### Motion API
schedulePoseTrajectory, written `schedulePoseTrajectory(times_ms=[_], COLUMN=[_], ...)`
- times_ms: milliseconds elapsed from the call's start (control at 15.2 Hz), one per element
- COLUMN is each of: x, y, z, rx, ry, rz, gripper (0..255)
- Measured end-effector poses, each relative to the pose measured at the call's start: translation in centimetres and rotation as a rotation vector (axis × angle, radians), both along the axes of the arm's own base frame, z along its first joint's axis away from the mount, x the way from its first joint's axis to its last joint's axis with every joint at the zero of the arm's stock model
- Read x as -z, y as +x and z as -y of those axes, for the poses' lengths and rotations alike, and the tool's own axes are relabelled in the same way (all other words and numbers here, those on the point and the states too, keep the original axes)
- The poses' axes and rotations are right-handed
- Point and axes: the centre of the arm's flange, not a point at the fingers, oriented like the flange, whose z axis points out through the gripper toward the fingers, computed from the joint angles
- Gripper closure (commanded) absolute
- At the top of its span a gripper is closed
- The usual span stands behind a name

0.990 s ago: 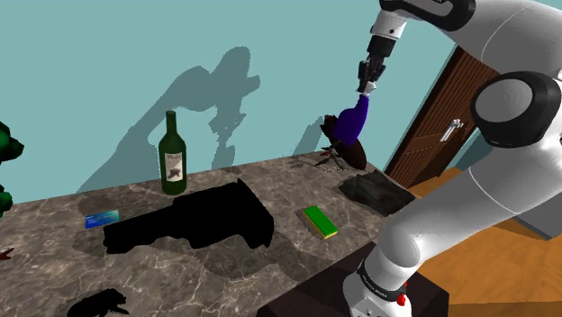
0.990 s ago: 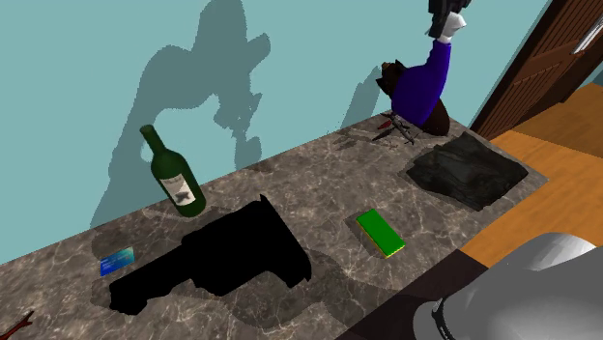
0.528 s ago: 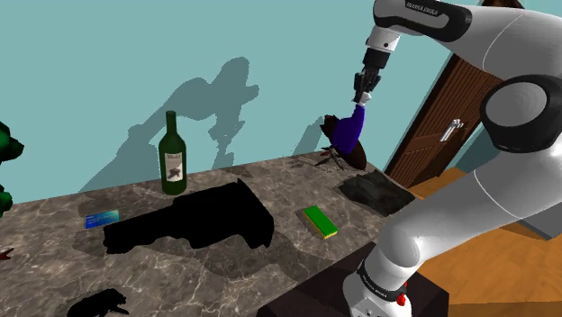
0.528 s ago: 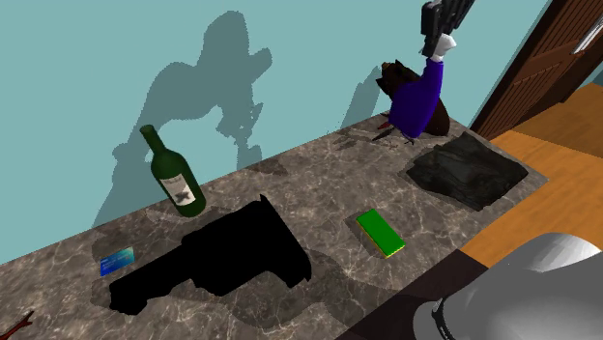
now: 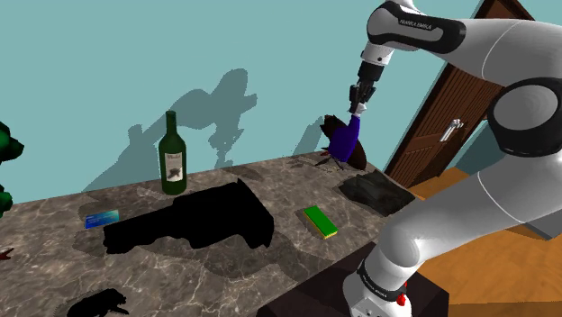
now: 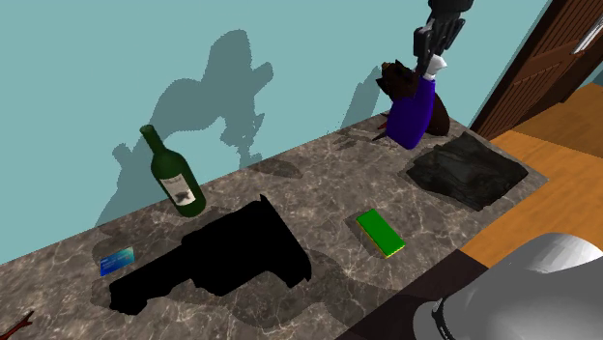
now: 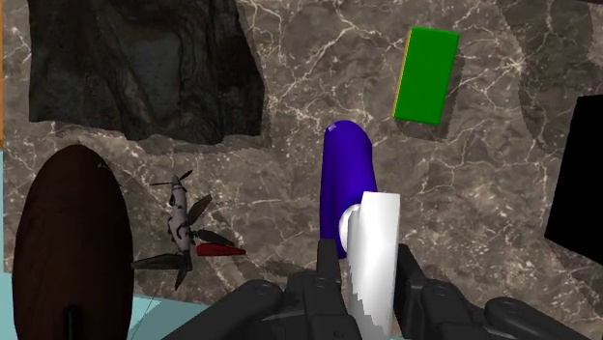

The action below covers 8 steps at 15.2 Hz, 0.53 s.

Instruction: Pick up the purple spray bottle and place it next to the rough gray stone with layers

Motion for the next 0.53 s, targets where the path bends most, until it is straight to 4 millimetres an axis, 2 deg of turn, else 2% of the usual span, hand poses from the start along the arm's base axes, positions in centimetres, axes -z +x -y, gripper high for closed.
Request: schedulePoseTrajectory(times_ms=[528], x=[4.3], y=[-0.1], z=[0.0], rx=[0.0], ry=[0.0], rz=[0.0], gripper=[255])
